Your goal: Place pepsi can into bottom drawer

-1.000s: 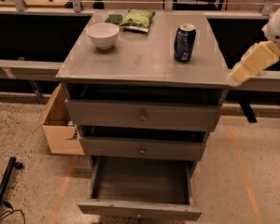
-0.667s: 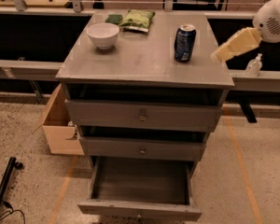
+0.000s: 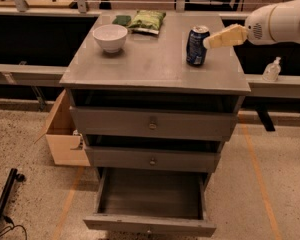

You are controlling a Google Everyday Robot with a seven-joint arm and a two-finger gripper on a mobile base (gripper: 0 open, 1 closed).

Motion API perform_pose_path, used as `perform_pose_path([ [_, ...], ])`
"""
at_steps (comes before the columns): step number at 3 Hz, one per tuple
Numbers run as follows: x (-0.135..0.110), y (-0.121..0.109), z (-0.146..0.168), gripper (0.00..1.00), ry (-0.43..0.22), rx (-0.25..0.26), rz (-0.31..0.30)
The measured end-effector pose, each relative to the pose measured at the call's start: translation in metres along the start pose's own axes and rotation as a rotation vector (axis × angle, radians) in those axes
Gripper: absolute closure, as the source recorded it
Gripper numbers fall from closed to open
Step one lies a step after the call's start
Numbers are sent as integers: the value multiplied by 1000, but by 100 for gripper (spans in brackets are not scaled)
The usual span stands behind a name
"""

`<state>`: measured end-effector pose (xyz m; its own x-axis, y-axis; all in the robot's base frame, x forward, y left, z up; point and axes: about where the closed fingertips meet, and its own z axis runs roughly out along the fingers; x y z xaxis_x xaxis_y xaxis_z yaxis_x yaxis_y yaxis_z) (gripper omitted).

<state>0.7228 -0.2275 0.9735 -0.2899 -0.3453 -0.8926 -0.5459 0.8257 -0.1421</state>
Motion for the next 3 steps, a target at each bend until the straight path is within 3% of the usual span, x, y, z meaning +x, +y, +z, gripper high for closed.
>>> perform_pose_path([
  [1, 10, 8, 5, 0, 16, -11, -2],
  [2, 24, 23, 29, 0, -19, -39, 30],
  [3, 23, 36, 50, 0, -75, -73, 45],
])
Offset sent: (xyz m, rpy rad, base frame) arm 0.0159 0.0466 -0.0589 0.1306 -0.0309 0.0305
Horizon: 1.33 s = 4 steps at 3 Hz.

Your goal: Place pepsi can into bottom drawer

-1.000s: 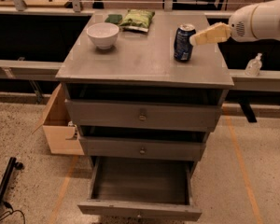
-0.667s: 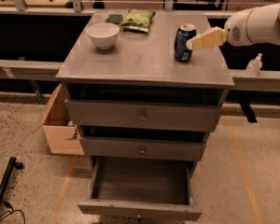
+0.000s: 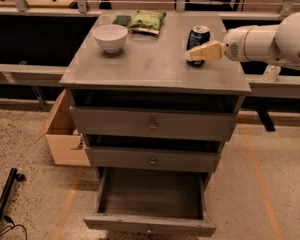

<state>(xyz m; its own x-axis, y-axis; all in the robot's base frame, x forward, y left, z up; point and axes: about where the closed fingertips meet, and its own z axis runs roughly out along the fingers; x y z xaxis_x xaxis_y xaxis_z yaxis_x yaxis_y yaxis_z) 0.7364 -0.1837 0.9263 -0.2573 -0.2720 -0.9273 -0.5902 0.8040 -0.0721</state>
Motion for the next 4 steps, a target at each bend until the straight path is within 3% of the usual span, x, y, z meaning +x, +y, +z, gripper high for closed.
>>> perform_pose_path([
  [3, -1, -24, 52, 0, -76, -28, -54],
  [4, -5, -33, 64, 17, -85, -34, -69],
])
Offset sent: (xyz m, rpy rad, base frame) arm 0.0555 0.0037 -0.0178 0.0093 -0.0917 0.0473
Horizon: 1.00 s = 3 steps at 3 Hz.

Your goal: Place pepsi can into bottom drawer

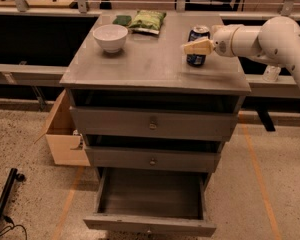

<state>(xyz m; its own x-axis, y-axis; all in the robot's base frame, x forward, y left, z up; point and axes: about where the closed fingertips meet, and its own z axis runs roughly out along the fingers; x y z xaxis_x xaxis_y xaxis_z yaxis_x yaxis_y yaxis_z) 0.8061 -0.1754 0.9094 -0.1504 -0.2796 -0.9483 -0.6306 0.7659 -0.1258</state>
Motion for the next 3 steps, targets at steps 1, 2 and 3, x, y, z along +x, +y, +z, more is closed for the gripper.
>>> perform_pose_path([
  [1, 0, 0, 6, 41, 1, -14, -3],
  [2, -3, 1, -3, 64, 6, -18, 5],
  [3, -28, 18, -43, 95, -15, -41, 40],
])
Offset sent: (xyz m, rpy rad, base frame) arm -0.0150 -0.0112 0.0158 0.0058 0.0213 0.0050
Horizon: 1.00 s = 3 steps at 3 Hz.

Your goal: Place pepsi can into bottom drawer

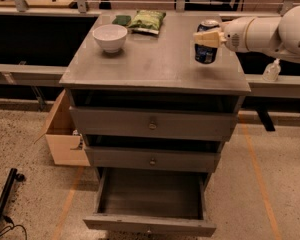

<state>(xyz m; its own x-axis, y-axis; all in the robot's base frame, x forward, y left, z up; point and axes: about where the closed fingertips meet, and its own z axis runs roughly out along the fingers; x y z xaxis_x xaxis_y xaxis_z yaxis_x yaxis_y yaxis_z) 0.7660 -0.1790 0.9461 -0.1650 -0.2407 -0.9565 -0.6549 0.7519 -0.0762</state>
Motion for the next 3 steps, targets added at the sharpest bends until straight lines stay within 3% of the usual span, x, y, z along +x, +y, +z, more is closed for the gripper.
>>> perform_pose_path([
  [1, -12, 23, -39, 100, -14, 6, 63],
  [2, -2, 53, -67, 100, -19, 8, 162],
  [3, -3, 52, -67, 100, -20, 7, 161],
])
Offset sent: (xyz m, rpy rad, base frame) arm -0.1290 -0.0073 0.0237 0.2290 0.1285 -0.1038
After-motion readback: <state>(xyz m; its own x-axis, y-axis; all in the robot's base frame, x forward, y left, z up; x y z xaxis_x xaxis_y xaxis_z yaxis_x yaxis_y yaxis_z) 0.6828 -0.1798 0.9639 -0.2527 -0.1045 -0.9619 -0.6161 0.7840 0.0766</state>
